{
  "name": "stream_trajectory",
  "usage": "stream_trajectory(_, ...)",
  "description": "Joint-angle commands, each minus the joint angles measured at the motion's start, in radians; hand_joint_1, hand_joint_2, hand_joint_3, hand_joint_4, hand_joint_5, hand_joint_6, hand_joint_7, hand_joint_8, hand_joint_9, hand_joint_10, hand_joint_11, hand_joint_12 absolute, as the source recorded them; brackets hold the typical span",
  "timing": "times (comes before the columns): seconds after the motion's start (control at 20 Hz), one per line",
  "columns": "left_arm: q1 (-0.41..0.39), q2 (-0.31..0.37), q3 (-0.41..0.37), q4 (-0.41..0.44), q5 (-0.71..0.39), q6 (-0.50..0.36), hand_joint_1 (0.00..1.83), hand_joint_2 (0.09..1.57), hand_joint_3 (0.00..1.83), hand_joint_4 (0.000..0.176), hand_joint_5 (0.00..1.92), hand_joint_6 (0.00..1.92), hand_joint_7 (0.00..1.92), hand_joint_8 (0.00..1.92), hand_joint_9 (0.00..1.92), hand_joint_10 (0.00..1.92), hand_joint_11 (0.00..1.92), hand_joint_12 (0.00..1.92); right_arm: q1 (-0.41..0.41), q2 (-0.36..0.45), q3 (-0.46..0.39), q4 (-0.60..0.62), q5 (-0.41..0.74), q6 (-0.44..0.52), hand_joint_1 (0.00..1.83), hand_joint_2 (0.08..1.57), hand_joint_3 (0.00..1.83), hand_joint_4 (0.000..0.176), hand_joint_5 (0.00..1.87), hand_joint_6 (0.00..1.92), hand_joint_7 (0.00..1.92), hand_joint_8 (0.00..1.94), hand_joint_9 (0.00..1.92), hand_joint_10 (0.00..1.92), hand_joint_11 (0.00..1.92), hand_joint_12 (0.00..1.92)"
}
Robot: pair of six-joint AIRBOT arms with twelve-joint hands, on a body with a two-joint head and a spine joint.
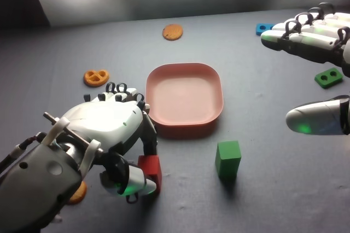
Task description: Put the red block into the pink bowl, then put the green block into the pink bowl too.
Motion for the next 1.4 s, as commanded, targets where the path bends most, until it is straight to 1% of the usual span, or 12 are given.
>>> stream_trajectory(0.0, -0.011, 0.005, 0.000, 0.061, -0.063, -0.001, 1.10, 1.04, 0.00, 0.065, 1.14, 0.72, 0.29, 0.00, 0.00, 0.00, 0.00, 0.00, 0.010, 0.008, -0.002, 0.011, 0.114, 0.009, 0.01, 1.04, 0.00, 0.000, 0.00, 0.00, 0.00, 0.00, 0.00, 0.00, 0.00, 0.00)
stream_trajectory(0.15, -0.034, 0.007, 0.007, 0.079, -0.062, -0.003, 1.11, 1.04, 0.00, 0.046, 1.14, 0.71, 0.29, 0.00, 0.00, 0.00, 0.00, 0.00, 0.010, 0.008, -0.002, 0.011, 0.114, 0.009, 0.03, 1.04, 0.00, 0.000, 0.00, 0.00, 0.00, 0.00, 0.00, 0.00, 0.00, 0.00)
stream_trajectory(0.25, -0.060, 0.006, 0.023, 0.092, -0.047, -0.003, 1.09, 1.05, 0.00, 0.100, 1.12, 0.75, 0.27, 0.00, 0.00, 0.00, 0.00, 0.00, 0.010, 0.008, -0.002, 0.011, 0.114, 0.009, 0.03, 1.04, 0.00, 0.000, 0.00, 0.00, 0.00, 0.00, 0.00, 0.00, 0.00, 0.00)
stream_trajectory(0.45, -0.118, 0.004, 0.070, 0.124, 0.017, -0.001, 1.08, 1.04, 0.00, 0.135, 1.14, 0.72, 0.23, 0.00, 0.00, 0.00, 0.00, 0.00, 0.010, 0.008, -0.002, 0.011, 0.114, 0.009, 0.02, 1.04, 0.00, 0.000, 0.01, 0.00, 0.00, 0.00, 0.00, 0.00, 0.00, 0.00)
stream_trajectory(0.6, -0.156, -0.009, 0.118, 0.149, 0.062, -0.006, 1.10, 1.05, 0.00, 0.076, 1.12, 0.74, 0.26, 0.01, 0.00, 0.00, 0.00, 0.00, 0.009, 0.008, -0.003, 0.011, 0.114, 0.009, 0.04, 1.04, 0.00, 0.000, 0.00, 0.00, 0.00, 0.00, 0.00, 0.00, 0.00, 0.00)
stream_trajectory(0.75, -0.175, -0.041, 0.178, 0.204, 0.098, -0.054, 1.10, 1.04, 0.00, 0.087, 1.14, 0.72, 0.26, 0.00, 0.00, 0.00, 0.00, 0.00, 0.009, 0.008, -0.004, 0.011, 0.114, 0.009, 0.03, 1.03, 0.00, 0.000, 0.00, 0.00, 0.00, 0.00, 0.00, 0.00, 0.00, 0.00)
stream_trajectory(0.95, -0.176, -0.082, 0.259, 0.266, 0.106, -0.129, 1.12, 1.06, 0.00, 0.000, 1.11, 0.77, 0.25, 0.00, 0.00, 0.00, 0.00, 0.00, 0.007, 0.008, -0.004, 0.011, 0.114, 0.009, 0.01, 1.03, 0.00, 0.000, 0.01, 0.00, 0.00, 0.00, 0.00, 0.00, 0.00, 0.00)
stream_trajectory(1.0, -0.176, -0.093, 0.282, 0.285, 0.111, -0.151, 1.10, 1.06, 0.00, 0.047, 1.09, 0.80, 0.24, 0.00, 0.00, 0.00, 0.00, 0.00, 0.007, 0.008, -0.004, 0.011, 0.114, 0.009, 0.00, 1.03, 0.00, 0.000, 0.01, 0.00, 0.00, 0.00, 0.00, 0.00, 0.00, 0.00)
stream_trajectory(1.15, -0.175, -0.122, 0.337, 0.328, 0.121, -0.199, 1.11, 1.06, 0.00, 0.012, 1.10, 0.79, 0.23, 0.00, 0.00, 0.00, 0.00, 0.00, 0.006, 0.008, -0.004, 0.011, 0.114, 0.008, 0.00, 1.04, 0.00, 0.000, 0.00, 0.00, 0.00, 0.00, 0.00, 0.00, 0.00, 0.00)
stream_trajectory(1.2, -0.175, -0.128, 0.349, 0.337, 0.124, -0.207, 1.09, 1.07, 0.00, 0.070, 1.08, 0.82, 0.21, 0.00, 0.00, 0.00, 0.00, 0.00, 0.006, 0.008, -0.004, 0.011, 0.114, 0.008, 0.01, 1.03, 0.00, 0.000, 0.02, 0.01, 0.00, 0.00, 0.00, 0.00, 0.00, 0.00)
stream_trajectory(1.3, -0.175, -0.142, 0.379, 0.363, 0.128, -0.235, 1.08, 1.07, 0.00, 0.101, 1.08, 0.82, 0.20, 0.00, 0.00, 0.00, 0.00, 0.00, 0.006, 0.008, -0.004, 0.011, 0.114, 0.008, 0.03, 1.02, 0.00, 0.000, 0.05, 0.01, 0.02, 0.01, 0.00, 0.00, 0.00, 0.00)
stream_trajectory(1.35, -0.174, -0.146, 0.395, 0.379, 0.132, -0.250, 1.09, 1.07, 0.00, 0.072, 1.08, 0.82, 0.20, 0.00, 0.00, 0.00, 0.00, 0.00, 0.006, 0.008, -0.004, 0.011, 0.114, 0.006, 0.02, 1.03, 0.00, 0.000, 0.02, 0.00, 0.00, 0.00, 0.00, 0.00, 0.00, 0.00)
